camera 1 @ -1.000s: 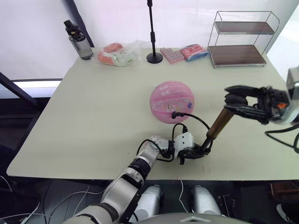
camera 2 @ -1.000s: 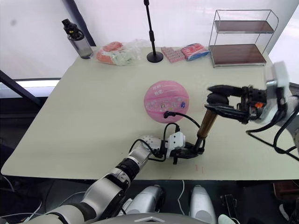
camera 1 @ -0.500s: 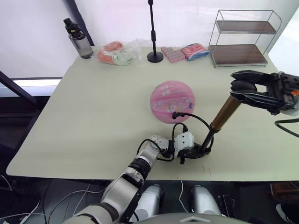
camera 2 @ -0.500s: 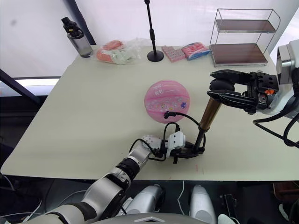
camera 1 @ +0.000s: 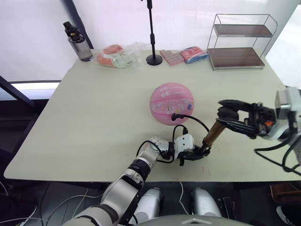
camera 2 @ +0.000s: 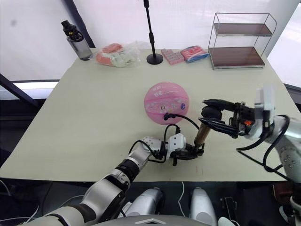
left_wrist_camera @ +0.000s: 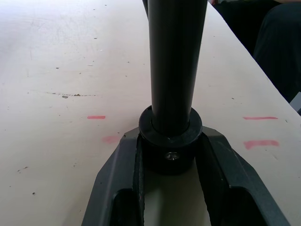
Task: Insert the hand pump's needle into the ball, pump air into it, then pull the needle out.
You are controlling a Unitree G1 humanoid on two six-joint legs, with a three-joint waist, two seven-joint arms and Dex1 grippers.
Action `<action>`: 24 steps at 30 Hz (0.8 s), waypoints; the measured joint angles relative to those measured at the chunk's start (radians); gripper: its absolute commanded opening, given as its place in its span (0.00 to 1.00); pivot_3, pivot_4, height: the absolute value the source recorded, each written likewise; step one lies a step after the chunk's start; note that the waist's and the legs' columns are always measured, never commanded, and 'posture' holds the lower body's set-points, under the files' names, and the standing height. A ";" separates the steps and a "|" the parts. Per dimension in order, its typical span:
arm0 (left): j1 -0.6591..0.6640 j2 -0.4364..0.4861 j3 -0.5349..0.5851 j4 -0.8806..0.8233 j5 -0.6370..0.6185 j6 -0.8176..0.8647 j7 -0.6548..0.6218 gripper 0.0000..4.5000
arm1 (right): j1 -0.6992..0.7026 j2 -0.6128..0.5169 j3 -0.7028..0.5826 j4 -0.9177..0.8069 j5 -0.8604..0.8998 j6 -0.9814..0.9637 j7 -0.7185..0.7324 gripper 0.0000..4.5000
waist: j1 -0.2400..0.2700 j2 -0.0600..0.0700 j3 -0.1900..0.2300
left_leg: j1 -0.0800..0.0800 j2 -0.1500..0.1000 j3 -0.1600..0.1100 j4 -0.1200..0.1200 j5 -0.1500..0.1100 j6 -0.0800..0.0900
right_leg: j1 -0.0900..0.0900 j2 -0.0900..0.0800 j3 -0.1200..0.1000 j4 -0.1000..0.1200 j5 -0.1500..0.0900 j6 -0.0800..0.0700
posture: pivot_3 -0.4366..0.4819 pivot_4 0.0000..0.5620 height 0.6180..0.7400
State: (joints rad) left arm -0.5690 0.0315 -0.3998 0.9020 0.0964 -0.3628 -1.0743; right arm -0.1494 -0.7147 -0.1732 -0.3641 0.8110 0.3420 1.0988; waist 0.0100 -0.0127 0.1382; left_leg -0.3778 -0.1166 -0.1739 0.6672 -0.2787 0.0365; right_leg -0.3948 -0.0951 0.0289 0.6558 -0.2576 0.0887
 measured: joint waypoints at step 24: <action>-0.006 -0.008 0.005 0.008 -0.009 0.000 -0.013 0.24 | 0.016 0.025 0.065 0.066 -0.041 -0.026 -0.040 0.47 | 0.002 0.009 0.000 | -0.003 -0.002 0.000 0.001 0.000 0.000 | -0.002 -0.001 0.002 0.001 0.000 0.000 | 0.48 0.27 0.96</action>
State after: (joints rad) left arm -0.5748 0.0236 -0.3946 0.9104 0.0873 -0.3632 -1.0877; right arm -0.1332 -0.6898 -0.1081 -0.2983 0.7704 0.3164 1.0590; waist 0.0122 -0.0038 0.1384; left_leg -0.3810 -0.1185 -0.1735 0.6679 -0.2784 0.0363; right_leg -0.3969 -0.0964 0.0309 0.6563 -0.2575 0.0882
